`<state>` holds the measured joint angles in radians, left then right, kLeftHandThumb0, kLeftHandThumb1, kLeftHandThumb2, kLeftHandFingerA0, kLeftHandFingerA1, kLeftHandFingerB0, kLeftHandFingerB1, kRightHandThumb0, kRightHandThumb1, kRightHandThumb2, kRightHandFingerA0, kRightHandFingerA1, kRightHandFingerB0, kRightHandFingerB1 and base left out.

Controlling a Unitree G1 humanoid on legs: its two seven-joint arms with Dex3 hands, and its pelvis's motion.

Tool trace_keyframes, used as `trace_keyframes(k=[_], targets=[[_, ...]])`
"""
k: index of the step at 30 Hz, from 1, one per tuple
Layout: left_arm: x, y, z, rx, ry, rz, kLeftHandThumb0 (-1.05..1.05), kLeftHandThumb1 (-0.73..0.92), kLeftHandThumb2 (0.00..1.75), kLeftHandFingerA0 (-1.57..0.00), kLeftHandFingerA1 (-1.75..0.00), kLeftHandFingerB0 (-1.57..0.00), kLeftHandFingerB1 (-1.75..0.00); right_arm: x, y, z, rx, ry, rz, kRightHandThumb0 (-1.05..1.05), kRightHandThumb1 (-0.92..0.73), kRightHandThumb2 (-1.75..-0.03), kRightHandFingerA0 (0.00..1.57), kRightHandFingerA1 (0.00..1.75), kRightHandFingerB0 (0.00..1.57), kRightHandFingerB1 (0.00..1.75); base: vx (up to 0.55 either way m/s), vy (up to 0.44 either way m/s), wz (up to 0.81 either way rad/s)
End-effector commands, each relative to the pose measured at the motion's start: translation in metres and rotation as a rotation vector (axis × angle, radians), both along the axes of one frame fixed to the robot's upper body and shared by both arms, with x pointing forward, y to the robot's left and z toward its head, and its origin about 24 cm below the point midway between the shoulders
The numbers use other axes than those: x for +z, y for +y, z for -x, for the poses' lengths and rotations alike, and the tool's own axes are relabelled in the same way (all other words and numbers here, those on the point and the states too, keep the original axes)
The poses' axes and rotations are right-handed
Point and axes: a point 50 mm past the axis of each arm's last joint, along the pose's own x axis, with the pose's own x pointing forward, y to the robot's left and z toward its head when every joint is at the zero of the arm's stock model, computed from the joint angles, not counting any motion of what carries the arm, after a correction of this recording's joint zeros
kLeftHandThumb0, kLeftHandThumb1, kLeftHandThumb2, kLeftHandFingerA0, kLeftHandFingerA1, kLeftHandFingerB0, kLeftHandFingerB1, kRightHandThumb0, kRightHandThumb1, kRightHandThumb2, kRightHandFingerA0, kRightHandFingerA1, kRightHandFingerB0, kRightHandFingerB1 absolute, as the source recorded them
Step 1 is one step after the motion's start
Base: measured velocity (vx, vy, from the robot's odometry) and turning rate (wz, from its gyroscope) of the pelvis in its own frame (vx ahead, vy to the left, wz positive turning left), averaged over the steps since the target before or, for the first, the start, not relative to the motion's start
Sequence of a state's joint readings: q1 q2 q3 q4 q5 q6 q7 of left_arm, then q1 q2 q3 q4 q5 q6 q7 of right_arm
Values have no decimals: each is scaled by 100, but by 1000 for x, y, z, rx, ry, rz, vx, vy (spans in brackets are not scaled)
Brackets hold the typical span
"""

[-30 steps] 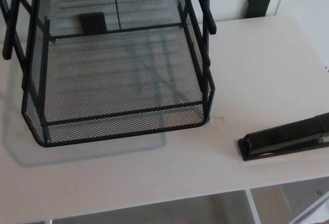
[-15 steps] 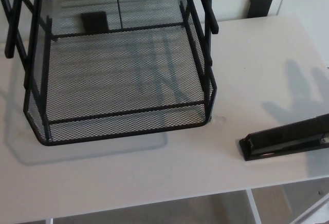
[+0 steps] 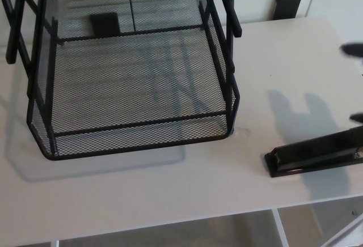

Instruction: The robot walks towards a desk on which a file tray is kept in the middle and a stapler is kept to its right. The robot lifts the stapler using its right hand and places it on the file tray.

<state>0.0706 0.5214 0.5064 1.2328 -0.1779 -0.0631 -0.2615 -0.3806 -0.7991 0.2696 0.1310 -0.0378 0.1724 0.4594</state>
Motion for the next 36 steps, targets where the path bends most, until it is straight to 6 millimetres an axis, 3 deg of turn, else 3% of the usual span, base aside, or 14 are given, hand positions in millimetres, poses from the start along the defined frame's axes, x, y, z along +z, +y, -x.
trace_keyframes(k=[1, 8, 9, 11, 12, 16, 20, 21, 22, 23, 25, 26, 32, 36], targets=[[1, 2, 8, -14, 30, -18, -103, 69, 129, -9, -82, 0, -51, -25, 9, 3, 144, 159, 320, -69, -42, -80, 6, 34, 10, 36, 0, 0, 0], [-2, 0, 5, 9, 43, -16, -102, 67, 124, -10, -84, 0, -47, -45, 13, -4, 116, 168, 372, -72, -44, -80, 5, 40, 11, 40, 0, 0, 0], [-2, 0, 5, 9, 46, -18, -97, 88, 93, -11, -107, 0, -29, -48, 14, -5, 122, 170, 381, -72, -43, -80, 4, 41, 12, 41, 0, 0, 0], [-2, -1, 5, -5, 45, -18, -101, 80, 110, -24, -100, 0, -43, -53, 17, -5, 119, 189, 374, -72, -44, -78, 5, 40, 11, 39, 0, 0, 0], [-2, -1, 5, -7, 43, -18, -105, 71, 129, -5, -81, 0, -47, -56, 18, -4, 119, 194, 359, -36, -31, -91, 3, 54, 0, 48, 0, 0, 0], [-2, 0, 6, -5, 48, -20, -100, 81, 110, -23, -98, 0, -42, -65, 22, -2, 131, 209, 362, -36, -33, -92, 3, 54, 0, 48, 0, 0, 0], [-2, 0, 4, 1, 38, -23, -101, 79, 110, -23, -100, 0, -42, -67, 23, 0, 137, 207, 384, -36, -32, -92, 3, 54, 0, 49, 0, 0, 0], [-1, 0, 4, 1, 39, -21, -99, 67, 127, -8, -82, 0, -49, -68, 23, 2, 169, 192, 460, -37, -33, -93, 3, 54, 0, 49, 0, 0, 0], [-1, 0, 4, -5, 43, -24, -96, 87, 97, -9, -106, 0, -28, -70, 23, 3, 189, 172, 506, -37, -34, -93, 3, 54, 0, 50, 0, 0, 0], [-1, 0, 5, -5, 43, -25, -100, 79, 112, -21, -98, 0, -44, -71, 23, 4, 195, 160, 523, -60, -57, -58, 13, 45, 16, 31, 0, 0, 0], [-1, 0, 5, -10, 47, -33, -100, 78, 114, -20, -97, 0, -48, -73, 23, 6, 222, 108, 562, -62, -43, -78, 16, 52, 14, 42, 0, 0, 0], [-1, 1, 5, -27, 55, -31, -96, 81, 112, -24, -101, 0, -51, -77, 23, 9, 259, -37, 632, -40, -63, -60, 85, 127, 41, 34, 0, 0, 0], [-1, -1, 1, -50, 62, -22, -96, 81, 116, -22, -99, 0, -51, -79, 26, 17, 305, -292, 687, -24, -75, -69, 94, 157, 91, 57, 0, 0, 0], [-1, -1, 1, -58, 68, -36, -100, 84, 116, -29, -104, 0, -51, -79, 34, 20, 324, -414, 665, -34, -68, -62, 89, 174, 84, 84, 0, 0, 0]])
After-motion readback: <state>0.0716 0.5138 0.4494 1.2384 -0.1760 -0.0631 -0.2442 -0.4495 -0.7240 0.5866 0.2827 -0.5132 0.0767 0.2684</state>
